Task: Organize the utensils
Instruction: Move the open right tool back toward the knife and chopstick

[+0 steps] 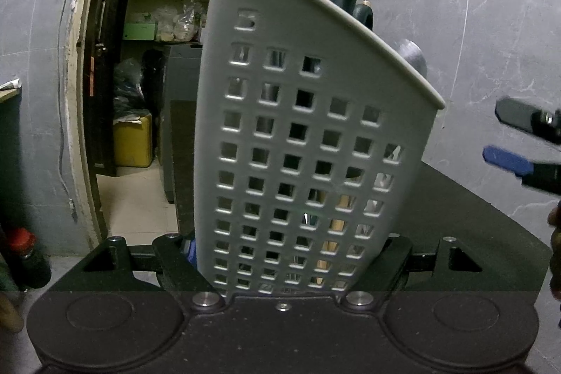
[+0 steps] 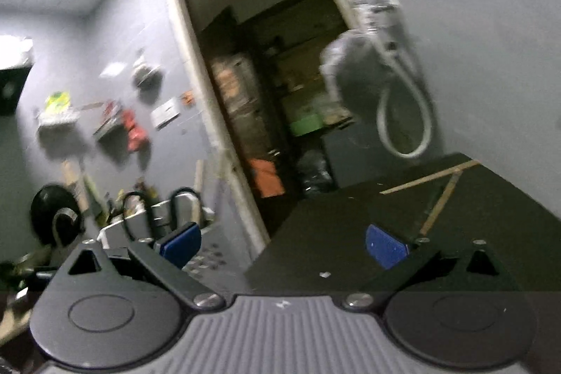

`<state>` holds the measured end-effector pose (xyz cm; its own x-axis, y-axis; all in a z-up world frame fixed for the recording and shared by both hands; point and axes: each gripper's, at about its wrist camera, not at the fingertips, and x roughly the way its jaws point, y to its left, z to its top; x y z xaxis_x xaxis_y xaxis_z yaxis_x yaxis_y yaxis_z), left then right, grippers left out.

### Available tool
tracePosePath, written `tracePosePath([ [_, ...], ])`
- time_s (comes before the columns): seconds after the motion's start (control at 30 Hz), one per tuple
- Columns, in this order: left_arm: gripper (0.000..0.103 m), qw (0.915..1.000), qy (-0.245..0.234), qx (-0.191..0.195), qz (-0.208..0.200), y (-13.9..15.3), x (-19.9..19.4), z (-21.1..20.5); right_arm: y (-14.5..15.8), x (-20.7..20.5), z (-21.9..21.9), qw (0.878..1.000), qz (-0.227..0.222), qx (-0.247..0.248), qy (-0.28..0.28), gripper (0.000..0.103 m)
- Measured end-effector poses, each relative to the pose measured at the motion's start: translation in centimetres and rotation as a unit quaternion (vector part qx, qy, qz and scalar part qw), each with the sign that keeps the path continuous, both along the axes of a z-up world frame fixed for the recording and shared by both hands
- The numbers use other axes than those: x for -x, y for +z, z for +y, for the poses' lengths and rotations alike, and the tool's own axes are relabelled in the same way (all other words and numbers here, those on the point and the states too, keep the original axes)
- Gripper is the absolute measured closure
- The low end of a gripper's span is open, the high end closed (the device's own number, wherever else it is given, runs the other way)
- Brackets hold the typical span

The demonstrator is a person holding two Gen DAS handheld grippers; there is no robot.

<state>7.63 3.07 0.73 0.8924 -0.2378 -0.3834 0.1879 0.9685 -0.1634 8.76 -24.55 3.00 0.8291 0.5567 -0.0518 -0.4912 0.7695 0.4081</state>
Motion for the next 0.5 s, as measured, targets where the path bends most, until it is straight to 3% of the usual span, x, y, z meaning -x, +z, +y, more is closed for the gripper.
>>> tracePosePath([
  [0.17, 0.024, 1.0000, 0.004, -0.005, 0.001, 0.1, 0.1, -0.3, -2.7, -0.8, -1.8, 0.998, 0.020, -0.045, -0.027, 0.000],
  [0.5, 0.024, 0.9998, 0.011, -0.013, 0.009, 0.1, 0.0, -0.6, -5.2, -1.5, -1.7, 0.997, 0.028, -0.043, -0.051, 0.000],
])
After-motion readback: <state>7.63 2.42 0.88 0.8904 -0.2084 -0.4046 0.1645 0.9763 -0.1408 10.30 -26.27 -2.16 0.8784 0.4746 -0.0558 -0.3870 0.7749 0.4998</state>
